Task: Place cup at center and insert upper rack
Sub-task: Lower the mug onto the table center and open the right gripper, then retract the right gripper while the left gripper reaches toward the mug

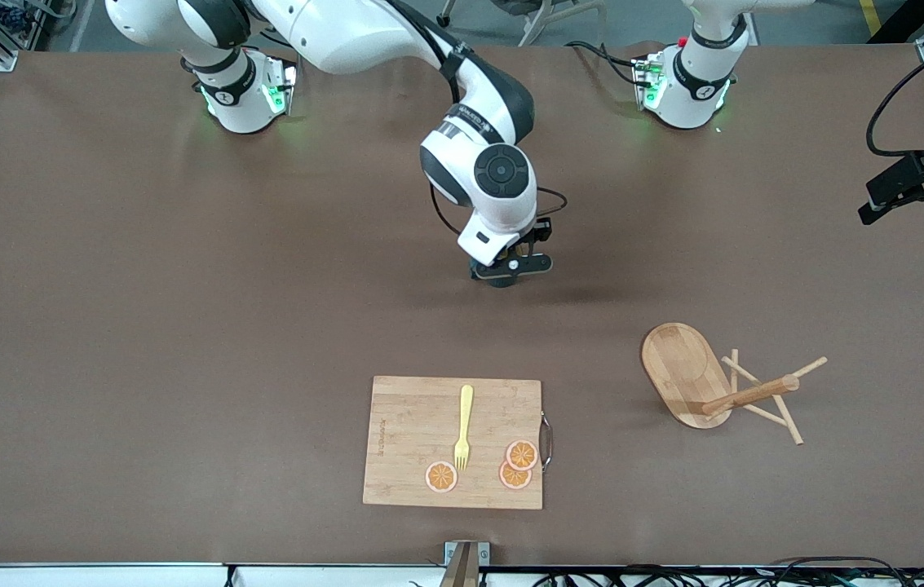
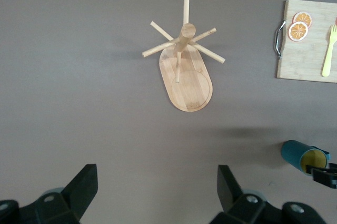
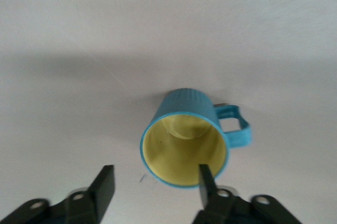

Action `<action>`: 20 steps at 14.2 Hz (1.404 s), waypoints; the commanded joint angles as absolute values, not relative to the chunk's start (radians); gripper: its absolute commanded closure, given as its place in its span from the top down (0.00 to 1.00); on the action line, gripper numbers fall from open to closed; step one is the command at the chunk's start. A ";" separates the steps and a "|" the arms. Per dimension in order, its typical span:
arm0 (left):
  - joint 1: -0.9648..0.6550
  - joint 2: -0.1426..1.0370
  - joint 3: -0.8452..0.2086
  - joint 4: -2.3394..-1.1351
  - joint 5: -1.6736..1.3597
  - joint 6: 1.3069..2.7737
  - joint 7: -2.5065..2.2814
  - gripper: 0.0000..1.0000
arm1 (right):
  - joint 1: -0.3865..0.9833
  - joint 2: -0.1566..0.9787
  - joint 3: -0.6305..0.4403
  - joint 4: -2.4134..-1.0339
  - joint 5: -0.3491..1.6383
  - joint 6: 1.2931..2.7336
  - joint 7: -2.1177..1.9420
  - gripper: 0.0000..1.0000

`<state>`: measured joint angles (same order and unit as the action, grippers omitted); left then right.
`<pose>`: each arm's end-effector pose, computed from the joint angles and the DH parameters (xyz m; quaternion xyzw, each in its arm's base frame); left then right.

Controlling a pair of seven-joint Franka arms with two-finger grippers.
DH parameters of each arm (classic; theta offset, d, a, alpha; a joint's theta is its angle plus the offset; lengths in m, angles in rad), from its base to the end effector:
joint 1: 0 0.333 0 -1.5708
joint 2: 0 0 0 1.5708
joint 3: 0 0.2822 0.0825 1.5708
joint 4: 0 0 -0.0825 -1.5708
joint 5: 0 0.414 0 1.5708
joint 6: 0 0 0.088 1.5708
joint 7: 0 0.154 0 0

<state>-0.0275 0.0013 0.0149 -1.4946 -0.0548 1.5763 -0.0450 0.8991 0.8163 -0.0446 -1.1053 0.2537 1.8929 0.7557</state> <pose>0.5894 -0.0158 0.5821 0.9987 0.0152 0.0394 0.0285 0.4730 0.6007 0.2479 -0.9945 -0.0141 0.0841 0.0614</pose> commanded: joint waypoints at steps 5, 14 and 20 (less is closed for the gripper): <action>-0.110 0.020 0.000 -1.485 -0.046 1.565 -0.132 1.00 | 0.625 0.582 -0.061 -1.048 0.239 1.565 0.784 1.00; -0.524 0.124 -0.026 -1.485 -0.038 1.620 -0.825 1.00 | 0.235 0.419 -0.077 -1.049 0.037 1.328 0.428 1.00; -0.756 0.267 -0.026 -1.491 0.095 1.810 -1.231 1.00 | 0.062 0.379 -0.077 -1.052 0.026 1.331 0.135 1.00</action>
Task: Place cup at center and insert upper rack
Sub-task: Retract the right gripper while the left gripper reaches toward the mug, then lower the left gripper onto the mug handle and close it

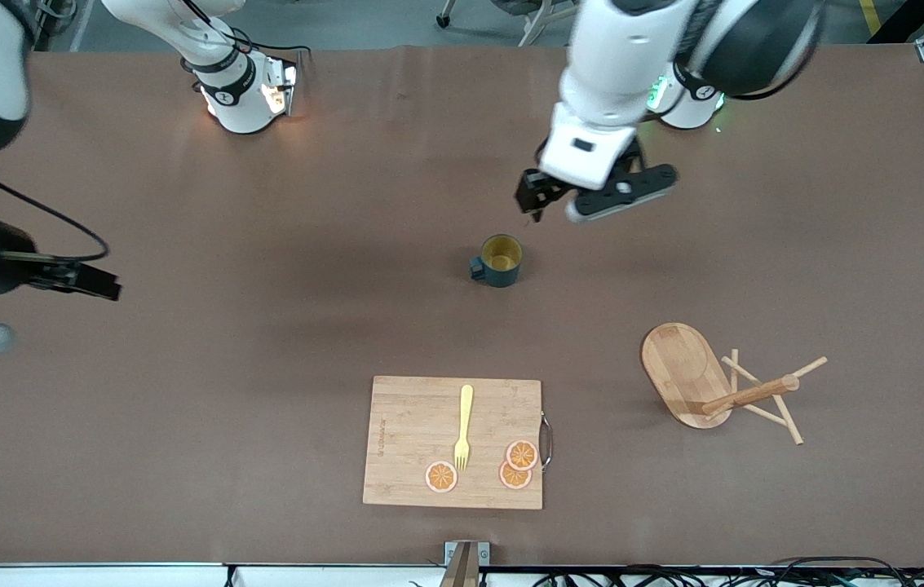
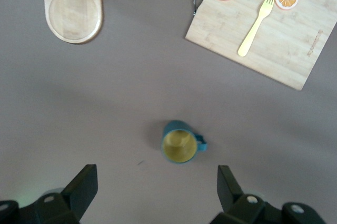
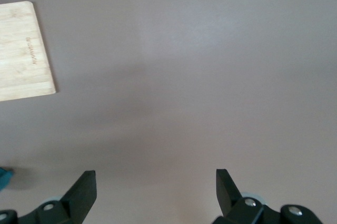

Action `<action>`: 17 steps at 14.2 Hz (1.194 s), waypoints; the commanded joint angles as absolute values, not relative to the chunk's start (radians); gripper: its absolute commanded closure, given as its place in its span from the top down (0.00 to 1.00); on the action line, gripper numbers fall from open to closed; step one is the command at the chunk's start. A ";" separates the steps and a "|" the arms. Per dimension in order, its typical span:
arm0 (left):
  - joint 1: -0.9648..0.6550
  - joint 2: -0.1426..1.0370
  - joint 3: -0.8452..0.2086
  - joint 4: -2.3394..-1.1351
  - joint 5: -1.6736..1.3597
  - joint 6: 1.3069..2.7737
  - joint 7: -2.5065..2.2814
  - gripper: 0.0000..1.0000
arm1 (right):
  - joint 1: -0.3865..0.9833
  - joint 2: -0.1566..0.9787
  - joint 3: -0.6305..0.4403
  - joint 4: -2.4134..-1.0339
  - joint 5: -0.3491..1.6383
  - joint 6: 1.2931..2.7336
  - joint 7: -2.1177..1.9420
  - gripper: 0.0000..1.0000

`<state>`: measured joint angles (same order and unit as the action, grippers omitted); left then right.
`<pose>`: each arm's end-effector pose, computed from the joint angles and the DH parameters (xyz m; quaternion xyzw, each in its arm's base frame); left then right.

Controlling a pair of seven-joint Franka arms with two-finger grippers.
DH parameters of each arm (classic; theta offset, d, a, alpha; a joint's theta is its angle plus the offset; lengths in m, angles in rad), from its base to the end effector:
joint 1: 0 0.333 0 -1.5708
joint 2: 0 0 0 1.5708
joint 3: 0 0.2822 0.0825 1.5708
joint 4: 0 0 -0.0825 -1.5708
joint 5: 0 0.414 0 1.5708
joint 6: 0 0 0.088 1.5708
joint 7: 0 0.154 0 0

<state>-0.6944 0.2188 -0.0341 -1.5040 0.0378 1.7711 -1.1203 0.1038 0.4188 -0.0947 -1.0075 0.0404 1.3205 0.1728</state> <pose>0.4959 -0.4338 0.4600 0.9810 0.1918 0.0265 0.0103 0.6585 0.0261 0.5369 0.9958 -0.0746 -0.0519 0.0043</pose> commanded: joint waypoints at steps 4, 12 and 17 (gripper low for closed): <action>-0.883 0.325 -0.026 -1.560 0.217 1.932 -1.457 1.00 | 0.014 0.234 -0.077 -1.222 0.035 1.437 0.130 1.00; -1.124 0.552 -0.035 -1.580 0.717 1.999 -2.116 0.99 | 0.018 0.110 -0.075 -1.414 0.026 1.594 0.083 1.00; -1.192 0.682 -0.034 -1.582 0.941 1.979 -2.339 0.98 | 0.055 0.054 -0.067 -1.498 -0.051 1.595 0.074 1.00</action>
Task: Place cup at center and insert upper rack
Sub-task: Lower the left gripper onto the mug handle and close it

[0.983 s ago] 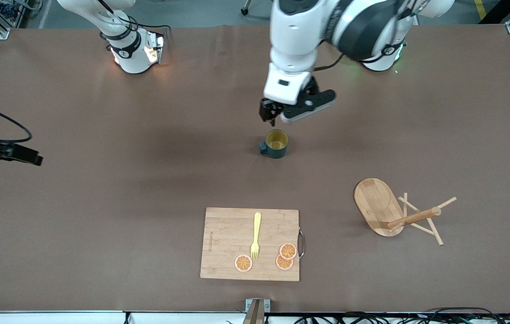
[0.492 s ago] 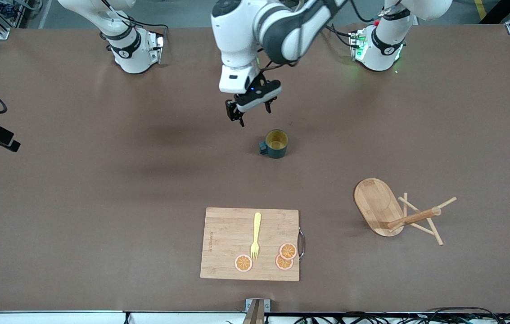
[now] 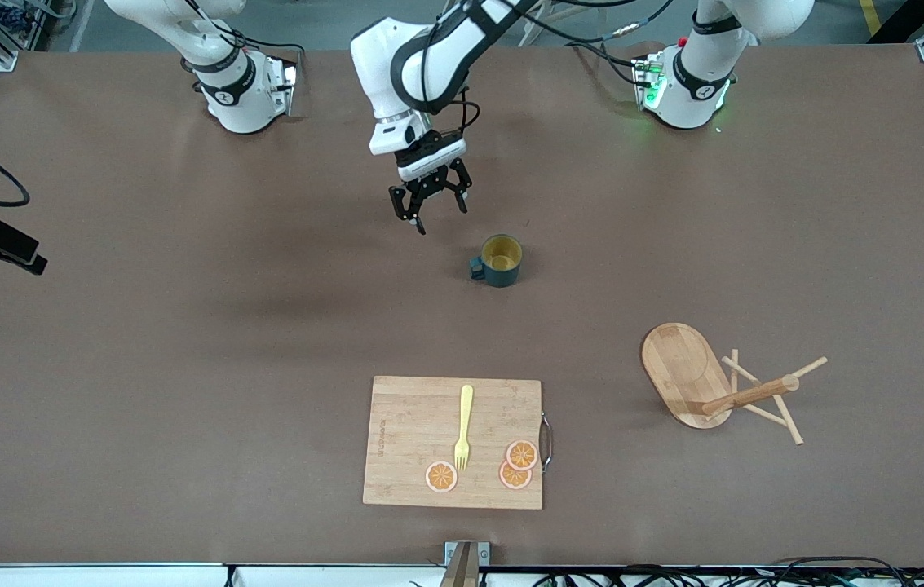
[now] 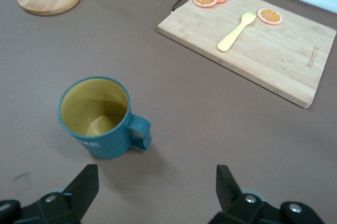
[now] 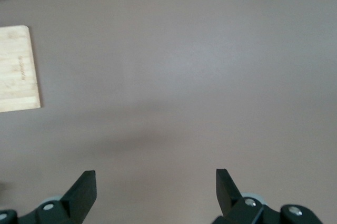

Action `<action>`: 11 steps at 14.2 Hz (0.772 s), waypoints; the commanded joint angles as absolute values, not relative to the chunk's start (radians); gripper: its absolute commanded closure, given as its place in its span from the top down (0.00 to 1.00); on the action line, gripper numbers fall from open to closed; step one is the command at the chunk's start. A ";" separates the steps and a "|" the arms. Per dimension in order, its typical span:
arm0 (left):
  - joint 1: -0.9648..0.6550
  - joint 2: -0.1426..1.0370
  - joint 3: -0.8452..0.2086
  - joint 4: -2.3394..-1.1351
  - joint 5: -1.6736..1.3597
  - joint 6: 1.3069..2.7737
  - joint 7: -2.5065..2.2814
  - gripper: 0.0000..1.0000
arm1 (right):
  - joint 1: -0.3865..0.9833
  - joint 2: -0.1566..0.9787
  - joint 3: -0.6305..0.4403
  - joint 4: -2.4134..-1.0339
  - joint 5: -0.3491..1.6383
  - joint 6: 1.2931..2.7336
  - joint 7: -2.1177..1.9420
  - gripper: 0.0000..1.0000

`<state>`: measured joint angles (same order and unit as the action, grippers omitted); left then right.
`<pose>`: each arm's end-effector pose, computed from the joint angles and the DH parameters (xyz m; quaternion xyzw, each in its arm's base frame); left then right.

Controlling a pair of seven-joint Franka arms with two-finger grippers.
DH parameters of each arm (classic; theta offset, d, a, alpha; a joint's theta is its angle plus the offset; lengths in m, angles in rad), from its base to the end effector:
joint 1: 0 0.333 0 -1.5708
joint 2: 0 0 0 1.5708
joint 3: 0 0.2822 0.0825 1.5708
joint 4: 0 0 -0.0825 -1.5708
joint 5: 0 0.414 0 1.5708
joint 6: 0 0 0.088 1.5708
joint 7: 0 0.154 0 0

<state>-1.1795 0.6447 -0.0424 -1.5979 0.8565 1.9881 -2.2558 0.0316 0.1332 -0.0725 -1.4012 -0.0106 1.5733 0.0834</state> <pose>0.3084 -0.6106 0.1714 -0.8942 -0.2638 -0.3575 0.0549 0.6233 -0.0247 0.5490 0.9978 -0.0618 0.0198 0.0097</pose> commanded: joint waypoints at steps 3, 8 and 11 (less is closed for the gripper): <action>-1.196 0.736 -0.034 -1.578 1.049 1.954 -2.358 0.98 | 0.083 0.041 -0.067 -1.506 -0.083 1.594 0.075 1.00; -1.196 0.799 -0.034 -1.575 1.135 1.933 -2.353 0.95 | 0.084 0.046 -0.067 -1.516 -0.083 1.594 0.081 1.00; -1.196 0.818 -0.035 -1.574 1.140 1.933 -2.307 0.96 | 0.080 0.044 -0.067 -1.517 -0.072 1.586 0.083 1.00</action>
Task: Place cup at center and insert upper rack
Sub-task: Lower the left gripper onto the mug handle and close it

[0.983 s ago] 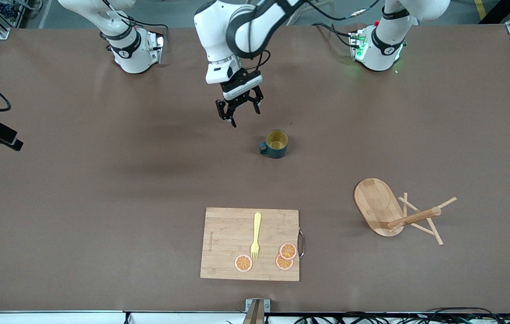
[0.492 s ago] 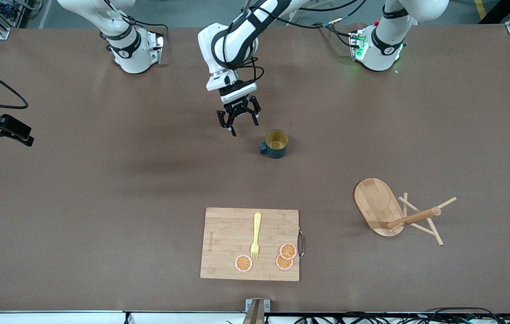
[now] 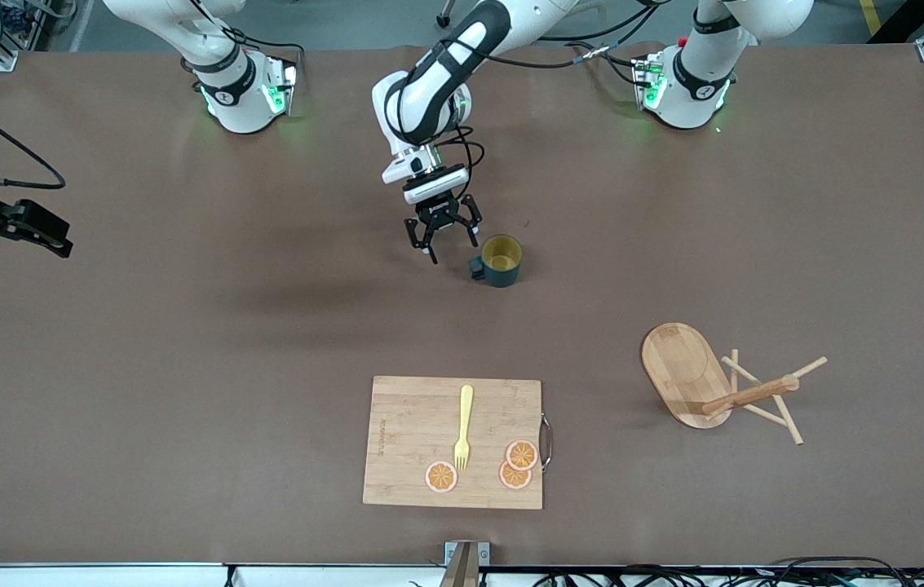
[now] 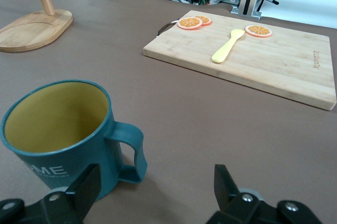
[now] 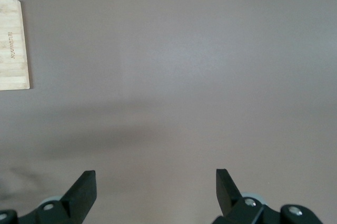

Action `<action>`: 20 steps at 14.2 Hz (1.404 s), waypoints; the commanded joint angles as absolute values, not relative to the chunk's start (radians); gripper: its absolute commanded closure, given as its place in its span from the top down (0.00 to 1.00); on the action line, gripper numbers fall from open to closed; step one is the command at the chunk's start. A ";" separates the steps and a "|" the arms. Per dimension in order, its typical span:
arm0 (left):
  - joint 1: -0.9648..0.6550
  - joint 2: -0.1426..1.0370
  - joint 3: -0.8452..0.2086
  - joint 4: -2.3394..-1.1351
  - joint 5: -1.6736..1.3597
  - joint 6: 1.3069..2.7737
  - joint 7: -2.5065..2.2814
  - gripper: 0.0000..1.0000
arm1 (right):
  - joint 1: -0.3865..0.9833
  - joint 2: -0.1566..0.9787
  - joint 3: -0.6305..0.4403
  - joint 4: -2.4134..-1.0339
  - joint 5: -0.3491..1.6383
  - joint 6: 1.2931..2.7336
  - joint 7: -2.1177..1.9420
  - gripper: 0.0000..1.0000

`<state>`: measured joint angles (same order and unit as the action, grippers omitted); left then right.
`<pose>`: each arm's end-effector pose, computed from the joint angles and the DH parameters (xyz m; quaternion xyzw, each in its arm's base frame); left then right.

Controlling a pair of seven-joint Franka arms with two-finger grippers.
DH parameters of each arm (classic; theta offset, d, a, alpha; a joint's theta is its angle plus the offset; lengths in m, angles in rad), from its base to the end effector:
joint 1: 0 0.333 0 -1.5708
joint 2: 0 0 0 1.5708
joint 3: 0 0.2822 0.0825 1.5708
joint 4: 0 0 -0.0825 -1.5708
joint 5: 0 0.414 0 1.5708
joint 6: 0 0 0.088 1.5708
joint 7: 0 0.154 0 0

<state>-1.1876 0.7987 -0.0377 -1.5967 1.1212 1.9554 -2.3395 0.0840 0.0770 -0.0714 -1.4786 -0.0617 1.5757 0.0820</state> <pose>0.3173 -0.5872 0.0857 -0.8665 -0.1865 -0.4542 0.0896 0.6078 -0.0005 0.5451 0.9988 -0.0347 0.0117 0.0331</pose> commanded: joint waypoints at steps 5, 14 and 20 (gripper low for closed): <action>-1.203 0.847 -0.034 -1.568 1.158 1.933 -2.240 0.97 | 0.075 0.049 -0.071 -1.505 -0.067 1.582 0.078 1.00; -1.216 0.903 -0.026 -1.526 1.216 1.933 -2.243 1.00 | 0.084 0.054 -0.067 -1.505 -0.067 1.574 0.080 1.00; -1.213 0.923 -0.020 -1.526 1.265 1.933 -2.235 1.00 | 0.084 0.054 -0.067 -1.503 -0.067 1.559 0.080 1.00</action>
<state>-1.2045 0.9115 -0.0296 -1.5509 1.2465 1.9507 -2.2537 0.0842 0.0769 -0.0719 -1.4792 -0.0615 1.5597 0.0821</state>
